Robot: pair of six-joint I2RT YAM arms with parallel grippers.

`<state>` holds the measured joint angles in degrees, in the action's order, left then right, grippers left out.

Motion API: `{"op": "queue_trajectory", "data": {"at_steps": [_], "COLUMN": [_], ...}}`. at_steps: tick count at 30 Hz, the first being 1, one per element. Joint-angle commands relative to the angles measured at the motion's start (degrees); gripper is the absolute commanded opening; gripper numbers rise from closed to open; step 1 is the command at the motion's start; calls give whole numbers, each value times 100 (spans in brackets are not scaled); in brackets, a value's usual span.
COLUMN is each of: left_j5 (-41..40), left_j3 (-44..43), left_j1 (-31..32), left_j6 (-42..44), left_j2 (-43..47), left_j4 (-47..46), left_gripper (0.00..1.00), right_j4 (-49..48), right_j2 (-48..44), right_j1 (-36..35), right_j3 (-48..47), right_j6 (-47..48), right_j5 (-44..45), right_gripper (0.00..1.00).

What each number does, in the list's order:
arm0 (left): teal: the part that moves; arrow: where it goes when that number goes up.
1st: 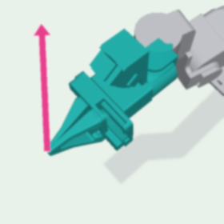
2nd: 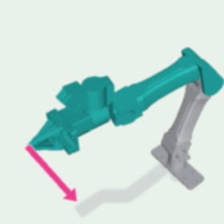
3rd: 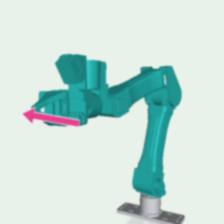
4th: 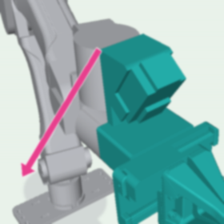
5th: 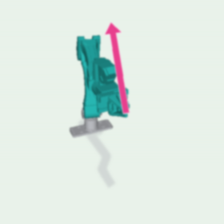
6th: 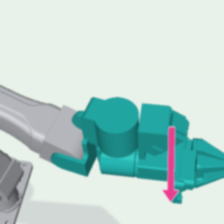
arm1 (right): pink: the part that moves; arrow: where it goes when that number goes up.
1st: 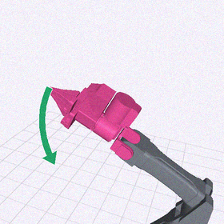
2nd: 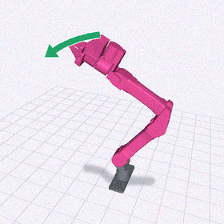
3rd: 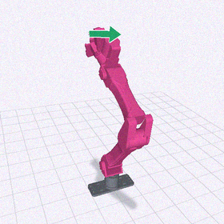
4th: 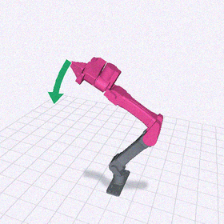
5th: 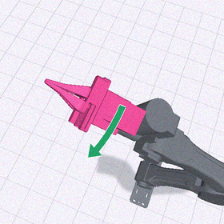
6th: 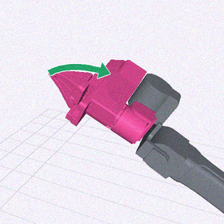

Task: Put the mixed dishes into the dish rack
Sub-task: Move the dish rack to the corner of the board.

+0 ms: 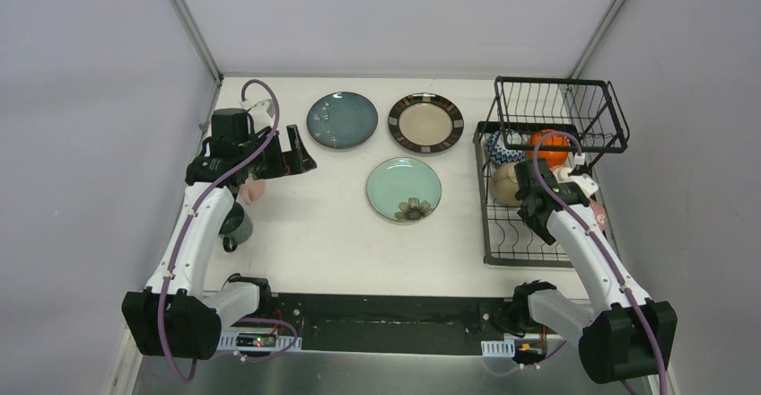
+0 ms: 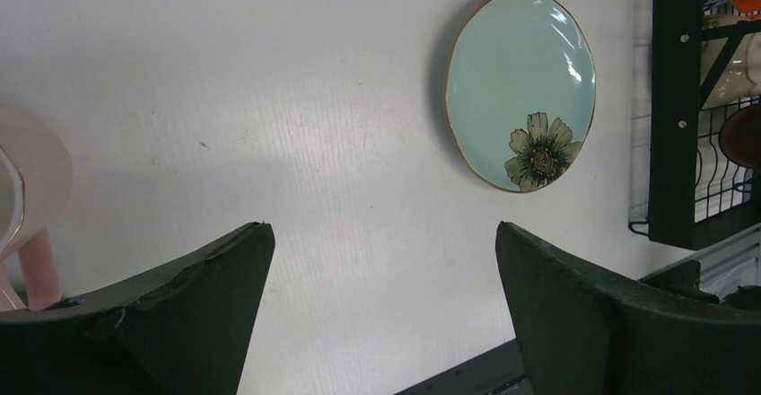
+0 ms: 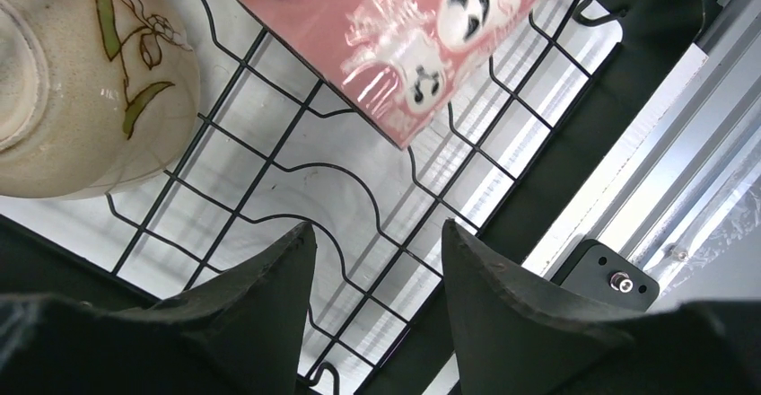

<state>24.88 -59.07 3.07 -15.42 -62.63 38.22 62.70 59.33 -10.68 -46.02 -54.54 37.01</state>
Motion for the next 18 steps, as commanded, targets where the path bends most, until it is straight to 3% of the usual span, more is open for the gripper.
{"op": "queue_trajectory", "data": {"at_steps": [1, 11, 15, 18], "left_j5": [123, 138, 178, 175], "left_j3": [27, 40, 55, 68], "left_j1": [62, 66, 63, 75], "left_j6": [109, 109, 109, 104], "left_j2": [67, 115, 140, 168], "left_j4": [-111, -117, -122, -137], "left_gripper": [99, 99, 99, 99], "right_j4": [-39, -22, -738, -1819], "right_j2": [-8, -67, 25, -27], "right_j1": [33, 155, 474, 725], "right_j3": [-344, -1158, -1150, -862], "right_j6": [47, -29, 572, 1280], "right_j5": [-6, 595, 527, 318], "right_gripper": [56, 59, 64, 67]}}
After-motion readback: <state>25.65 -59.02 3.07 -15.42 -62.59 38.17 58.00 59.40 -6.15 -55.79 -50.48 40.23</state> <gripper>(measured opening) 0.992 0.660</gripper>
